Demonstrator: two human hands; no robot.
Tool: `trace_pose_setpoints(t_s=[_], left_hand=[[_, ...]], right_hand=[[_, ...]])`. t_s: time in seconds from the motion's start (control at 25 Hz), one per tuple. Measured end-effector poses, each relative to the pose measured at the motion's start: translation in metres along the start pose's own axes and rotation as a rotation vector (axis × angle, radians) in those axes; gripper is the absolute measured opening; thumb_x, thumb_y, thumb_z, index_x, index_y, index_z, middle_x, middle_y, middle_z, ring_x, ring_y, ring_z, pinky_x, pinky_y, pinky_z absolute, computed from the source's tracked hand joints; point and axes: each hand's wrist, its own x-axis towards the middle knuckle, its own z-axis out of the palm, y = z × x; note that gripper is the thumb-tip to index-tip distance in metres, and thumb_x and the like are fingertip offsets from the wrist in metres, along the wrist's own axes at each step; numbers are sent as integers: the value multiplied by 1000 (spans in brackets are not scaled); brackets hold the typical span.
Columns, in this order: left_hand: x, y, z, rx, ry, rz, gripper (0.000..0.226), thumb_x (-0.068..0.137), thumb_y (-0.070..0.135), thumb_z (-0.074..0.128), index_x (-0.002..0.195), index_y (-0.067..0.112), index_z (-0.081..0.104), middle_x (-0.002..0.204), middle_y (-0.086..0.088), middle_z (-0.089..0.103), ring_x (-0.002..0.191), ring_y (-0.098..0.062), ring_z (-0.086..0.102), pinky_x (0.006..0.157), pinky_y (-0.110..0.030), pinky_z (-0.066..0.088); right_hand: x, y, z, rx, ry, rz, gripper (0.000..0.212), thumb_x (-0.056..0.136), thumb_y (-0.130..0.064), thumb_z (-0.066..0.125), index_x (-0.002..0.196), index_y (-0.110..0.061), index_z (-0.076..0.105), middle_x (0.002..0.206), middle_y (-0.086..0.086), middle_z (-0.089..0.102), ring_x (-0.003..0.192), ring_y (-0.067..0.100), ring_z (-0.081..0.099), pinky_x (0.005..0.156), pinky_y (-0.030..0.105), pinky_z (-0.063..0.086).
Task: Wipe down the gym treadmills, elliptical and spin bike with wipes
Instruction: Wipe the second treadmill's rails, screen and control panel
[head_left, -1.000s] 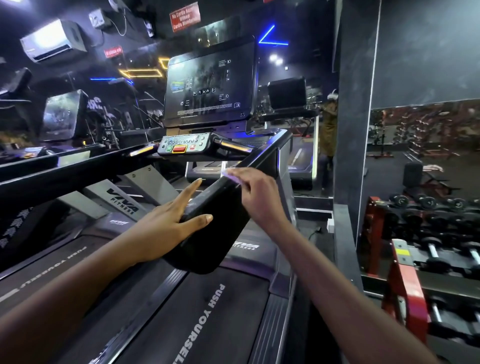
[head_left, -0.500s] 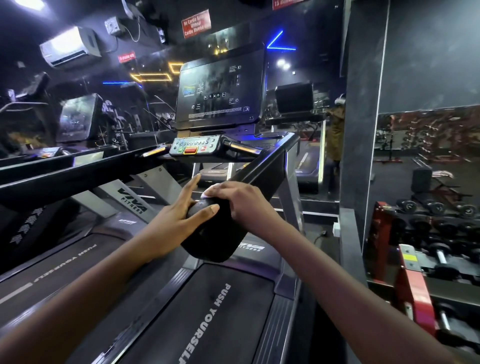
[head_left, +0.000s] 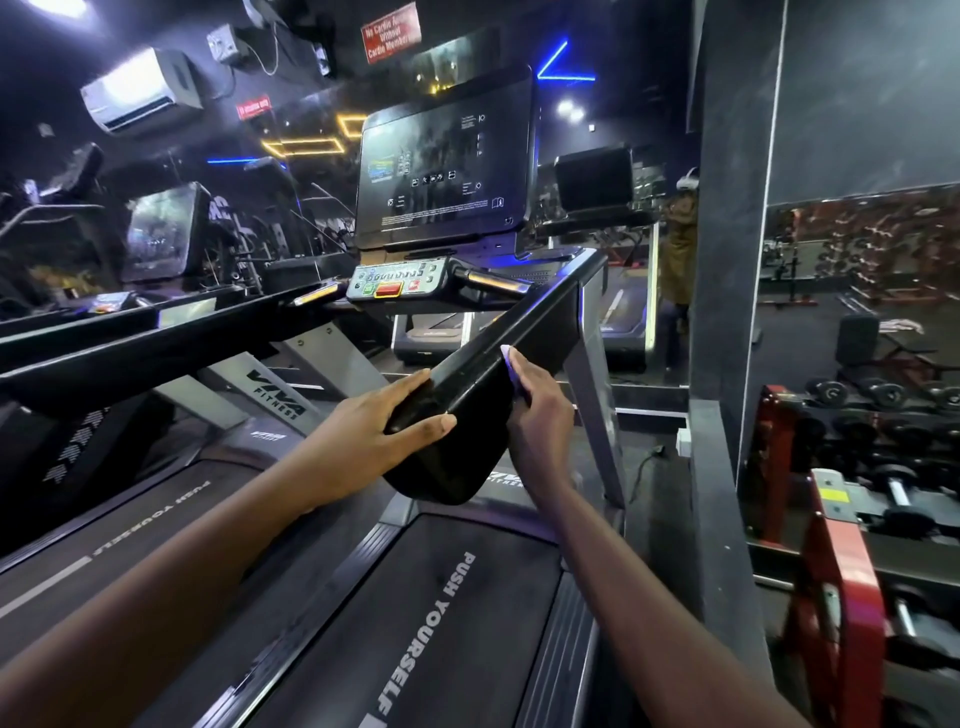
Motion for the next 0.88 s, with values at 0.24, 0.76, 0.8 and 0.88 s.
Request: trace_pose_setpoints(t_s=[0.24, 0.76, 0.8, 0.88], left_hand=[[-1, -6, 2, -85, 12, -25, 88, 67, 64, 45, 147, 30, 32, 124, 10, 53, 106, -1, 51, 75, 1, 38], [-6, -8, 3, -71, 27, -48, 89, 65, 64, 47, 147, 36, 26, 119, 13, 52, 92, 7, 53, 75, -6, 39], [-6, -8, 3, -74, 30, -53, 89, 65, 64, 47, 147, 36, 26, 118, 14, 51, 90, 11, 50, 73, -5, 39], [-5, -10, 3, -88, 27, -67, 91, 64, 65, 48, 147, 36, 26, 119, 14, 51, 87, 14, 49, 70, -3, 38]], right_hand=[[-90, -36, -5, 38, -55, -197, 55, 76, 8, 50, 129, -8, 54, 130, -1, 54, 125, 6, 46, 108, 19, 32], [-3, 45, 10, 130, 162, 194, 49, 78, 19, 43, 116, -4, 64, 117, 7, 64, 110, 13, 58, 97, 4, 35], [-12, 42, 10, 120, 172, 169, 48, 79, 19, 43, 115, -3, 64, 116, 7, 64, 108, 10, 57, 96, 2, 34], [-38, 30, 10, 121, 186, 141, 46, 80, 17, 43, 115, -3, 64, 115, 4, 63, 106, 4, 56, 95, 2, 34]])
